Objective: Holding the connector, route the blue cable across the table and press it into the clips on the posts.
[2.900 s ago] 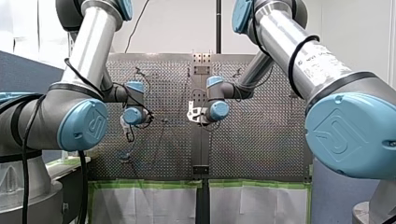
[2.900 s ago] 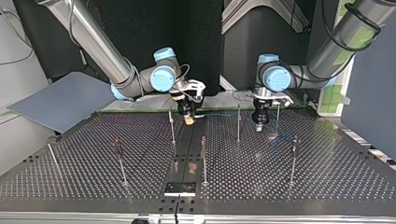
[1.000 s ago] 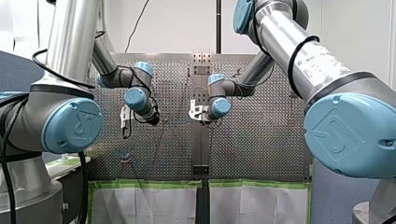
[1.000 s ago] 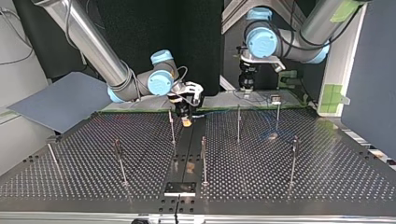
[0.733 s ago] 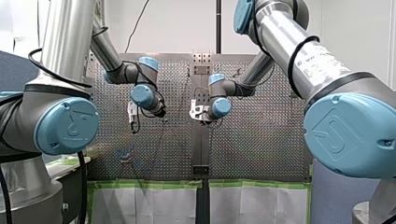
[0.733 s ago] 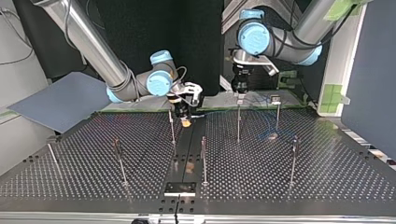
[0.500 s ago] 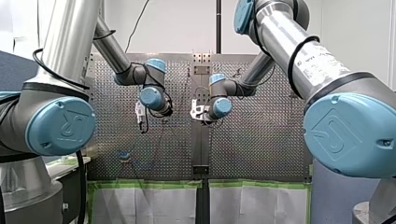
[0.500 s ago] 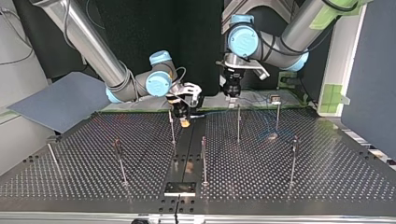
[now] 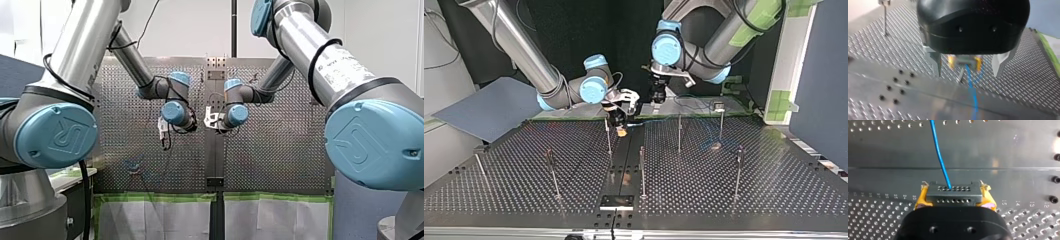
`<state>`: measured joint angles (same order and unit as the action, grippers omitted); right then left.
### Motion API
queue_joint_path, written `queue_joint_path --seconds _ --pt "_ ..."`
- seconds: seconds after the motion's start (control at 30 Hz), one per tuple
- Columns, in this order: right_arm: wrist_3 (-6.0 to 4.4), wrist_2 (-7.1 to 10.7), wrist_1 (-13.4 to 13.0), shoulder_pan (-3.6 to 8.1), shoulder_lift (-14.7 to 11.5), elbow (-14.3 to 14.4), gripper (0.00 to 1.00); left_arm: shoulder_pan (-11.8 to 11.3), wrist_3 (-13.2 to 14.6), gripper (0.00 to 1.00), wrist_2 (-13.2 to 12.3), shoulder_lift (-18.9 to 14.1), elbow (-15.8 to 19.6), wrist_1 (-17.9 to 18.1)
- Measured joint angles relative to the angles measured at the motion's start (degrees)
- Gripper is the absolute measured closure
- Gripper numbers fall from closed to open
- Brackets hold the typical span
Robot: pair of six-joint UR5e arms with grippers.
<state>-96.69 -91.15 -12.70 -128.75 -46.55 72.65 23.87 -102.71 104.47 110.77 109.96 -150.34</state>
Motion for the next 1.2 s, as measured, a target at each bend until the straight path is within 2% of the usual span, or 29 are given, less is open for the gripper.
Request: queue_joint_path --seconds 0.3,0.47,0.87,1.03,1.2 --pt "-0.01 0.00 0.04 0.03 0.00 0.01 1.00 -3.01 1.82 0.00 0.65 3.75 -0.56 0.46" --pt "-0.01 0.00 0.04 0.03 0.00 0.01 1.00 -2.87 1.61 0.00 -0.28 4.48 -0.62 2.34" --pt "-0.01 0.00 -0.12 0.03 0.00 0.00 1.00 -2.85 0.90 0.00 -0.18 4.64 -1.41 5.12" --pt "-0.01 -0.03 -0.21 0.06 0.00 -0.03 1.00 -2.58 0.62 0.00 -0.43 5.23 -3.50 4.06" --pt "0.00 0.04 -0.22 0.08 0.00 -0.07 1.00 -2.09 0.92 0.00 -0.08 7.50 -6.09 1.62"
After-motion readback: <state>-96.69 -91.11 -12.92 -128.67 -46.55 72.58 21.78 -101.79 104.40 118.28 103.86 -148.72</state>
